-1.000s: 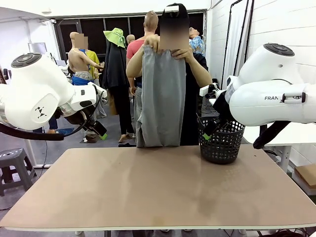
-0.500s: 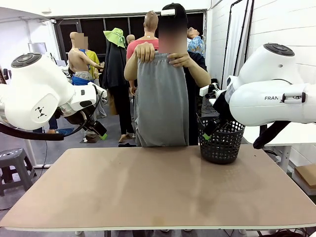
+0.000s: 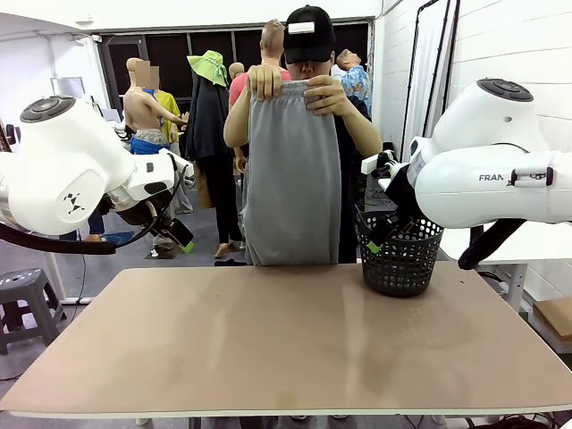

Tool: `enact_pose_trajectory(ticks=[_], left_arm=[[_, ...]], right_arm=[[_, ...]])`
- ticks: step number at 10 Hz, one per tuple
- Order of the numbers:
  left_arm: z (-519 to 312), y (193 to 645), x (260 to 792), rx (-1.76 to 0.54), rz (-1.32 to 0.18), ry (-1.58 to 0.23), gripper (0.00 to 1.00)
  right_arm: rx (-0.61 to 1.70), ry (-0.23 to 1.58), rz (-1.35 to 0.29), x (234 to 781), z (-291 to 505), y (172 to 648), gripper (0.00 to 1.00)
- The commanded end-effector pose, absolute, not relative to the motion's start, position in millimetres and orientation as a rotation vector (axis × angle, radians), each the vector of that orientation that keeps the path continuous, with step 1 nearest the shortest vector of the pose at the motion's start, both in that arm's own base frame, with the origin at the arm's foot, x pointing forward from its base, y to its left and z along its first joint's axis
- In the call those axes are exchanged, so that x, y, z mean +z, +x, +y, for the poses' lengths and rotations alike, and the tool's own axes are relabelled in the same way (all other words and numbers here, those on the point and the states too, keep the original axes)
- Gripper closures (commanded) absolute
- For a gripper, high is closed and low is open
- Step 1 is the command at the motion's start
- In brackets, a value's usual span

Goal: Fold the training pants.
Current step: Grab both ends of the Training pants handed by a person.

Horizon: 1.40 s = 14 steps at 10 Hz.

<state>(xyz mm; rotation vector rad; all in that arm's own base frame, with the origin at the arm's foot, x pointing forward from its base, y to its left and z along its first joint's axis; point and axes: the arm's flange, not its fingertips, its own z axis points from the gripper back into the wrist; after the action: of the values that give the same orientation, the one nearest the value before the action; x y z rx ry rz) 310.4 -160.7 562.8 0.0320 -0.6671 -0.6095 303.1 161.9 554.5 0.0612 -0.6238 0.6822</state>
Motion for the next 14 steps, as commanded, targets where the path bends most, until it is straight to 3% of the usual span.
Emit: enact_pose_trajectory(ticks=[1, 14], left_arm=[[-159.8, 311.5, 563.5, -0.615, -0.668, 0.034, 0.0], [-159.8, 311.5, 563.5, -0.615, -0.668, 0.034, 0.0]], right_arm=[[0.685, 0.063, -0.624, 552.2, 162.4, 303.2, 0.0], [0.685, 0.063, -0.624, 552.2, 162.4, 303.2, 0.0]])
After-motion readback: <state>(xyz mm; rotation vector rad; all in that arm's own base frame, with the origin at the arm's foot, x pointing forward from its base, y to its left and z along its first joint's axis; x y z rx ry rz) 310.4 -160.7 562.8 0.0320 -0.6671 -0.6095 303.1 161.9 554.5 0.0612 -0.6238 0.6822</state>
